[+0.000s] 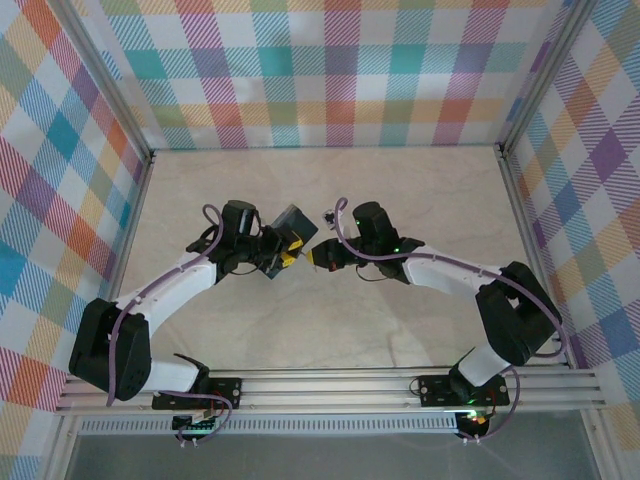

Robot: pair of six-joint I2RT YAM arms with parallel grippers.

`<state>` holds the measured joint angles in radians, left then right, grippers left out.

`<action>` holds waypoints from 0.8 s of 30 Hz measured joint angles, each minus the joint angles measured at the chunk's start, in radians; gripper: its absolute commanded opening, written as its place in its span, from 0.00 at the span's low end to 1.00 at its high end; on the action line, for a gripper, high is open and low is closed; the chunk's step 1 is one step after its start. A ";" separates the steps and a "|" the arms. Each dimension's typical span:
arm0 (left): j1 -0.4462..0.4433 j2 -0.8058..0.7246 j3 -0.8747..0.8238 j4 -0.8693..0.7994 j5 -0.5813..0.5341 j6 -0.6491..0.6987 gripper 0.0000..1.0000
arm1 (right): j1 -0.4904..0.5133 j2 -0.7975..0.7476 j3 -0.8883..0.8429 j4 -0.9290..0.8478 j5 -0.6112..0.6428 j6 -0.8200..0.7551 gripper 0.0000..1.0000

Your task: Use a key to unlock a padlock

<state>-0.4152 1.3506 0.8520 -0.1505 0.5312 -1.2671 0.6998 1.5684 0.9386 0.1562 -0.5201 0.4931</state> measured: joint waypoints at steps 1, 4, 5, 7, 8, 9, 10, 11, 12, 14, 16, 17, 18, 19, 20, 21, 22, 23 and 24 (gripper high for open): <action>0.000 0.000 -0.001 0.001 -0.003 0.000 0.17 | 0.000 0.004 0.005 -0.002 -0.002 0.000 0.05; 0.000 0.000 -0.008 0.008 -0.013 -0.001 0.17 | 0.000 0.018 0.019 -0.015 -0.007 0.000 0.06; 0.000 -0.001 -0.010 0.011 -0.017 -0.001 0.17 | 0.000 0.022 0.025 -0.021 -0.008 0.000 0.06; 0.000 -0.005 -0.012 0.014 -0.026 -0.001 0.17 | 0.000 0.029 0.046 -0.047 -0.007 0.000 0.06; 0.000 -0.008 -0.012 0.015 -0.030 -0.001 0.17 | 0.000 0.032 0.058 -0.063 -0.006 0.000 0.06; 0.000 -0.012 -0.012 0.016 -0.037 -0.001 0.17 | 0.001 0.036 0.074 -0.079 -0.003 0.000 0.06; 0.000 -0.017 -0.011 0.016 -0.044 -0.001 0.17 | 0.001 0.041 0.087 -0.093 -0.003 0.000 0.06; 0.000 -0.021 -0.011 0.016 -0.051 -0.001 0.16 | 0.002 0.045 0.095 -0.101 -0.003 0.000 0.06; 0.000 -0.023 -0.012 0.015 -0.055 -0.001 0.16 | 0.002 0.048 0.099 -0.105 -0.003 0.000 0.06; 0.001 -0.024 -0.012 0.013 -0.059 -0.001 0.16 | 0.002 0.052 0.100 -0.105 -0.004 0.000 0.06; 0.001 -0.024 -0.012 0.005 -0.062 -0.001 0.16 | 0.003 0.056 0.100 -0.104 -0.006 0.000 0.06; 0.001 -0.024 -0.012 0.001 -0.062 -0.001 0.16 | 0.003 0.058 0.100 -0.104 -0.008 0.000 0.06; 0.001 -0.024 -0.012 -0.002 -0.062 -0.001 0.16 | 0.005 0.059 0.100 -0.104 -0.008 -0.001 0.06; 0.002 -0.024 -0.012 -0.005 -0.062 -0.001 0.16 | 0.006 0.060 0.100 -0.103 -0.010 -0.001 0.06; 0.002 -0.024 -0.012 -0.006 -0.062 -0.001 0.16 | 0.007 0.060 0.100 -0.101 -0.013 0.000 0.06; 0.002 -0.024 -0.012 -0.006 -0.062 -0.001 0.16 | 0.008 0.061 0.100 -0.097 -0.018 0.000 0.06; 0.002 -0.024 -0.012 -0.006 -0.061 0.000 0.16 | 0.007 0.061 0.100 -0.094 -0.021 0.000 0.06; 0.004 -0.024 -0.012 -0.006 -0.060 0.002 0.16 | 0.007 0.062 0.100 -0.092 -0.023 0.000 0.06; 0.005 -0.024 -0.011 -0.007 -0.058 0.006 0.16 | 0.007 0.062 0.100 -0.090 -0.024 0.000 0.06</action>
<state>-0.4107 1.3262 0.8406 -0.1574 0.4732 -1.2613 0.7071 1.6302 1.0382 0.0662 -0.5446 0.4934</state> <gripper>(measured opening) 0.316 0.059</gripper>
